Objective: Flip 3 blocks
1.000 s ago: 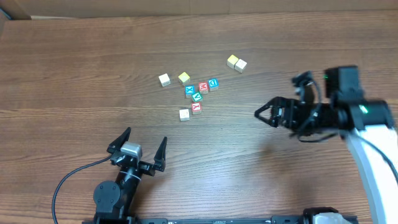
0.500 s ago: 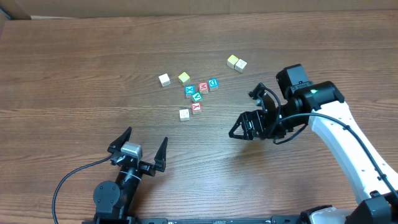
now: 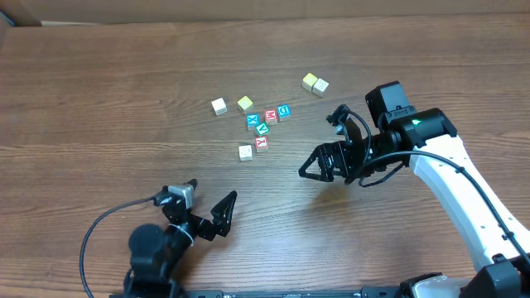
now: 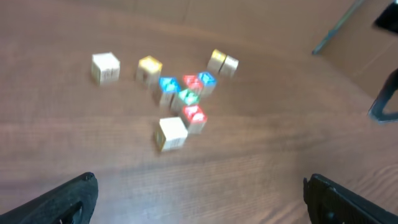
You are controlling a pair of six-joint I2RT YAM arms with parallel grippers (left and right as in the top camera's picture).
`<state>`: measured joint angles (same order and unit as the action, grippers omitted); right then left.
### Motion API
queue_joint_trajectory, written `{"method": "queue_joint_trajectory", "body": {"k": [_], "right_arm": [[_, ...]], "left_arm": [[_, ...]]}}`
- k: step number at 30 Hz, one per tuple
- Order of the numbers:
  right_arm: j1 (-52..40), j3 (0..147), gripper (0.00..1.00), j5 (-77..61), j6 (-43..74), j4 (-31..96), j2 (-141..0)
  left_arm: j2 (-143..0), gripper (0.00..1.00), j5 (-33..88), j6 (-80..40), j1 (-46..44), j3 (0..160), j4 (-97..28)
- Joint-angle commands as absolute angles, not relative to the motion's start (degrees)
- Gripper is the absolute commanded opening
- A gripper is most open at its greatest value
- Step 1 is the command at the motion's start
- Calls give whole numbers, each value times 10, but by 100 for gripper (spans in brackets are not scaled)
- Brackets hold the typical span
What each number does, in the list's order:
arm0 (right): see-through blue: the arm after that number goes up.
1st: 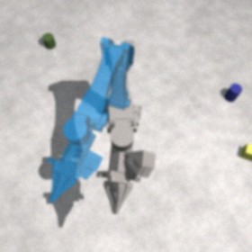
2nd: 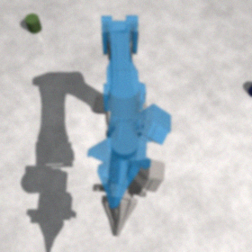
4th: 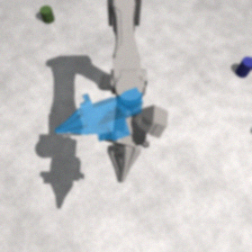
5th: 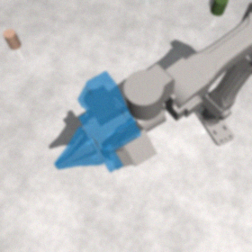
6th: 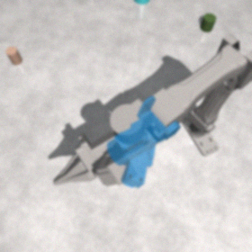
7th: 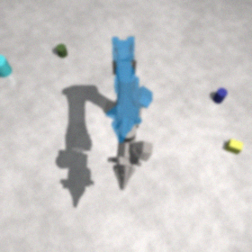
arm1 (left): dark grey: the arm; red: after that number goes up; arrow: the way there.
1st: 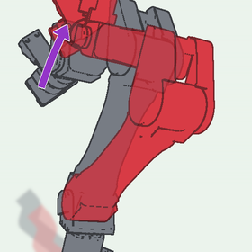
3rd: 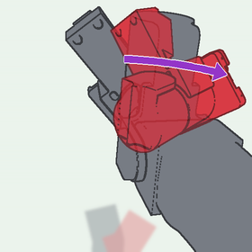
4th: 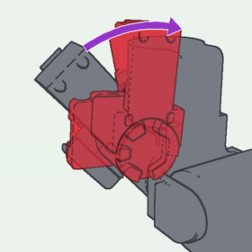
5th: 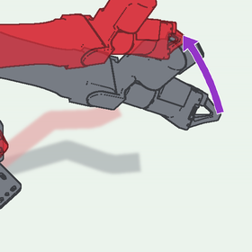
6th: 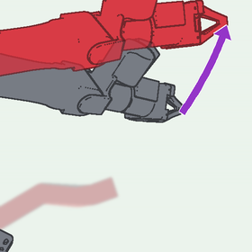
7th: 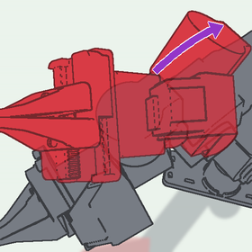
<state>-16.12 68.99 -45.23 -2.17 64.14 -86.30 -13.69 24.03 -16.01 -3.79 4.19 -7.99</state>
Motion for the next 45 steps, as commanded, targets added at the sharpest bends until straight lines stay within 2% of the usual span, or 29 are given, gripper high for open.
{"method": "queue_joint_trajectory", "body": {"k": [1, 6, 11, 15, 18, 21, 26, 29, 31, 32, 34, 35, 39, 41, 43, 45], "right_arm": [[-161, 705, 100, -472, -27, 626, -855], [-159, 705, 100, -382, 92, 591, -855], [-159, 705, 100, -257, 235, 584, -855], [-159, 705, 100, -216, 273, 591, -855], [-159, 705, 100, -216, 273, 599, -855], [-159, 705, 99, -210, 273, 608, -855], [-159, 705, 86, -199, 272, 623, -855], [-159, 705, 86, -184, 273, 630, -855], [-159, 705, 89, -177, 273, 634, -855], [-159, 705, 90, -173, 273, 635, -855], [-159, 705, 93, -165, 272, 636, -855], [-159, 705, 94, -163, 273, 636, -855], [-159, 705, 98, -161, 272, 636, -855], [-159, 705, 100, -161, 272, 638, -855], [-159, 705, 100, -161, 272, 641, -855], [-159, 705, 100, -158, 270, 644, -855]], "left_arm": [[-236, 100, 229, -140, -42, 137, -93], [-444, 100, 218, -96, -42, 302, -180], [-675, 100, 205, -72, -56, 515, -354], [-839, 100, 130, -70, -95, 693, -518], [-917, 100, 99, -70, -126, 778, -595], [-973, 100, 101, -72, -151, 823, -608], [-1021, 100, 164, -135, -170, 827, -605], [-1040, 100, 176, -137, -171, 827, -596], [-1050, 100, 179, -149, -171, 827, -597], [-1054, 85, 179, -148, -171, 827, -599], [-1059, 37, 172, -149, -171, 827, -597], [-1062, 35, 171, -151, -171, 827, -595], [-1072, 54, 114, -224, -170, 827, -595], [-1081, 72, 75, -263, -170, 826, -597], [-1093, 75, 70, -273, -170, 826, -595], [-1104, 68, 70, -277, -170, 826, -590]]}}
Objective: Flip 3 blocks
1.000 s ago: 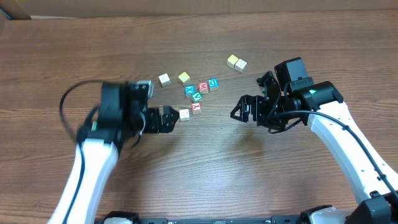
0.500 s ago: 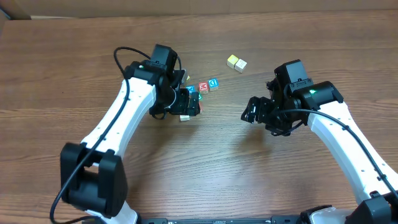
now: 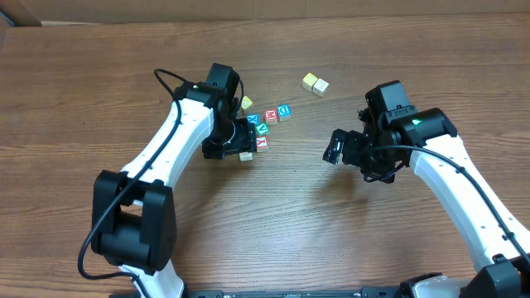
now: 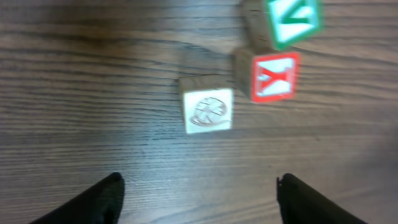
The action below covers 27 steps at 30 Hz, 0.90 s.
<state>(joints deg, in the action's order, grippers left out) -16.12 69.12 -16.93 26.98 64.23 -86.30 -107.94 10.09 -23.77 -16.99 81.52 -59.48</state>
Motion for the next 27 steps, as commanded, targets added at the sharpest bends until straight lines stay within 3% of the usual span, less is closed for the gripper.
{"method": "queue_joint_trajectory", "body": {"k": [1, 18, 24, 27], "right_arm": [[-159, 705, 100, -155, 270, 644, -855], [-159, 705, 100, -150, 270, 648, -855], [-159, 705, 100, -150, 270, 648, -855], [-159, 705, 100, -150, 270, 647, -855]], "left_arm": [[-1110, 66, 71, -279, -170, 826, -587], [-1176, 60, 96, -268, -170, 826, -517], [-1176, 30, 104, -264, -170, 826, -513], [-1176, 26, 106, -261, -170, 826, -515]]}}
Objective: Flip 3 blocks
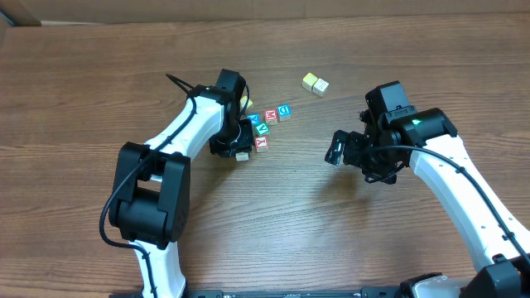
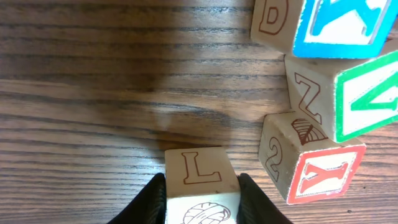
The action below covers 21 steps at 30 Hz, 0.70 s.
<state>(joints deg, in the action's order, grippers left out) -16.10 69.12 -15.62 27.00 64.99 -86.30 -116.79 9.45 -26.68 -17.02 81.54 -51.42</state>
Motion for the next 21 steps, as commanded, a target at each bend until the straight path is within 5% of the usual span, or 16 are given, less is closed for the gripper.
{"method": "queue_joint_trajectory", "body": {"k": [1, 6, 21], "right_arm": [[-159, 705, 100, -150, 270, 647, -855], [-159, 705, 100, -150, 270, 646, -855], [-159, 705, 100, -150, 270, 646, -855]], "left_arm": [[-1176, 25, 106, -261, -170, 826, -516], [-1171, 17, 106, -260, -170, 827, -521], [-997, 22, 105, -255, -170, 827, -607]]}}
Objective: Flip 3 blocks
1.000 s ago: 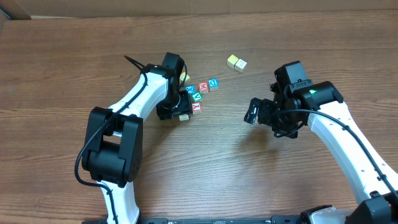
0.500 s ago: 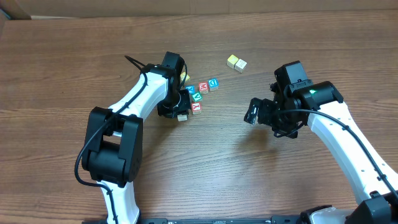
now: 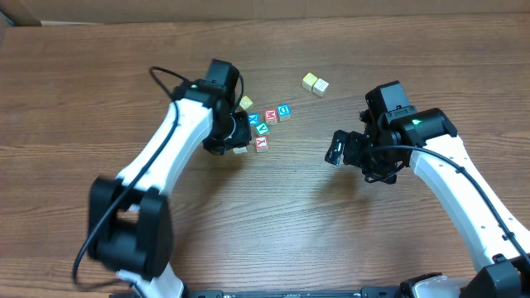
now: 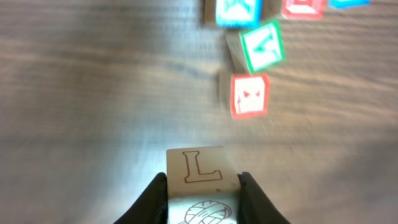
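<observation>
My left gripper (image 3: 238,141) (image 4: 203,200) is shut on a plain wooden block (image 4: 199,176) that shows an L on one face and a ring drawing on the face below it. The block hangs above the table, just left of the cluster. In the cluster lie a red-faced block (image 4: 249,95) (image 3: 262,143), a green-faced block (image 4: 262,45) (image 3: 262,129) and a blue-faced block (image 4: 236,11) (image 3: 252,121). My right gripper (image 3: 335,150) hovers over bare wood to the right, away from all blocks. Its jaws cannot be made out.
More blocks lie behind the cluster: a red one (image 3: 271,115), a blue one (image 3: 284,110) and a yellow one (image 3: 246,103). Two pale blocks (image 3: 315,83) sit together farther back right. The wooden table (image 3: 99,99) runs wide on all sides.
The left gripper, then shut on the L block down on the table beside the red block, now holds it higher, with the cluster looking smaller and farther off. The right arm has not moved.
The left arm sat folded near the front edge, open, and the right gripper stood open over the middle right. Then the left gripper hung open over the plain block beside the cluster. Then it was shut on that block on the table, and now holds it raised.
</observation>
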You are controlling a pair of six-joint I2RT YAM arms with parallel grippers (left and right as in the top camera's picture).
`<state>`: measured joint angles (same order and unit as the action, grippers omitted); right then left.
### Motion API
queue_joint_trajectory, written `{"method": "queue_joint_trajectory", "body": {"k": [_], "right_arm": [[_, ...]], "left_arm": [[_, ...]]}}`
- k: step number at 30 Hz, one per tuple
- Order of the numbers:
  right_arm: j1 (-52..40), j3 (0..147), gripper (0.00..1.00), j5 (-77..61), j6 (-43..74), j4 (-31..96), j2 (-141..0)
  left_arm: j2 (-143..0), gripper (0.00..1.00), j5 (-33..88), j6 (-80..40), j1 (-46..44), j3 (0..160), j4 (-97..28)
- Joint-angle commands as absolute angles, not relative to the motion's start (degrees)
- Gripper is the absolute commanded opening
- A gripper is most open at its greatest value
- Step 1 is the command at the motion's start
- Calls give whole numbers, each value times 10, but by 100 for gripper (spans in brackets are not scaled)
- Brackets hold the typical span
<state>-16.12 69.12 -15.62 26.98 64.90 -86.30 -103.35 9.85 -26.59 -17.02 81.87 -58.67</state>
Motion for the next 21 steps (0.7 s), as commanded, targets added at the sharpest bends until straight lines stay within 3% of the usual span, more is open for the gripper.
{"method": "queue_joint_trajectory", "body": {"k": [1, 10, 16, 21], "right_arm": [[-159, 705, 100, -150, 270, 647, -855], [-159, 705, 100, -150, 270, 653, -855], [-159, 705, 100, -141, 266, 668, -855], [-159, 705, 100, -135, 266, 673, -855]], "left_arm": [[-989, 22, 105, -253, -170, 827, -625], [-975, 20, 96, -248, -225, 800, -730], [-944, 25, 99, -324, -310, 682, -640], [-931, 29, 124, -356, -321, 576, -527]]}}
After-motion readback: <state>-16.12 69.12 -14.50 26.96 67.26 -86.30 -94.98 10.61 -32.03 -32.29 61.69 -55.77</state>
